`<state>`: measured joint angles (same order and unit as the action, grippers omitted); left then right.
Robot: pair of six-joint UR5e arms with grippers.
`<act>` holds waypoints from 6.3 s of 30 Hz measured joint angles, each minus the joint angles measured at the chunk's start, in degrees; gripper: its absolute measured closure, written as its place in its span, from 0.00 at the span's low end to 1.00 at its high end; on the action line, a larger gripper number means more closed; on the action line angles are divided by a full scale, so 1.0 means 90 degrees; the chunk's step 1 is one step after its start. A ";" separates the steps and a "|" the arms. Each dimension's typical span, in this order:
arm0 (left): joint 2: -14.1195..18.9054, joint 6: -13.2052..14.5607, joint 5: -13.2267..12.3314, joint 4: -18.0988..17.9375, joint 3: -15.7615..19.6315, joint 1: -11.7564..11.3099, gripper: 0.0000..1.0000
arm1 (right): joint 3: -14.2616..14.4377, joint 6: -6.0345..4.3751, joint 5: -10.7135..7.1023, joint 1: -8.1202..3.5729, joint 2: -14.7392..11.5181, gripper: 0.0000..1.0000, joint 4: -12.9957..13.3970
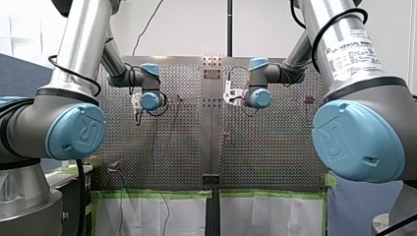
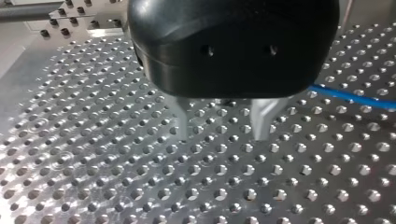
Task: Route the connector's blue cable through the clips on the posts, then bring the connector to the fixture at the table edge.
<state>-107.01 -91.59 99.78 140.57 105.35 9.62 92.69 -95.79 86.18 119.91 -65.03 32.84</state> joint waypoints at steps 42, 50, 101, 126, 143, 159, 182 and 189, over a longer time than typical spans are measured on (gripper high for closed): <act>0.0629 -0.0952 -0.2029 -0.0018 0.1125 -0.0047 0.01 | 0.0000 0.0006 -0.0004 0.0013 0.0012 1.00 -0.0091; 0.0809 -0.0990 -0.2344 -0.0030 0.1219 -0.0045 0.01 | 0.0000 0.0006 -0.0004 0.0014 0.0013 1.00 -0.0080; 0.1300 -0.1046 -0.1818 0.0109 0.1505 0.0207 0.01 | -0.0001 -0.0013 -0.0066 0.0032 0.0023 1.00 -0.0128; 0.1223 -0.0769 -0.0948 0.0158 0.1109 0.0977 0.01 | 0.0000 -0.0013 -0.0066 0.0004 0.0040 1.00 -0.0134; 0.0708 -0.0767 -0.0007 0.0444 0.0371 0.1918 0.01 | 0.0000 -0.0013 -0.0072 0.0003 0.0042 1.00 -0.0159; 0.0034 -0.0429 0.0930 0.0848 -0.0268 0.2490 0.01 | 0.0000 -0.0013 -0.0082 0.0023 0.0042 1.00 -0.0179; -0.0059 -0.0389 0.2265 0.0707 -0.0605 0.2375 0.01 | 0.0000 0.0001 -0.0082 0.0003 0.0042 1.00 -0.0164; -0.0387 -0.0426 0.2428 0.0887 -0.0957 0.2414 0.01 | 0.0000 0.0005 -0.0094 0.0033 0.0042 1.00 -0.0179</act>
<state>-110.49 -95.42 121.63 148.55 96.73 31.35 92.68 -95.74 85.33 120.20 -64.65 31.23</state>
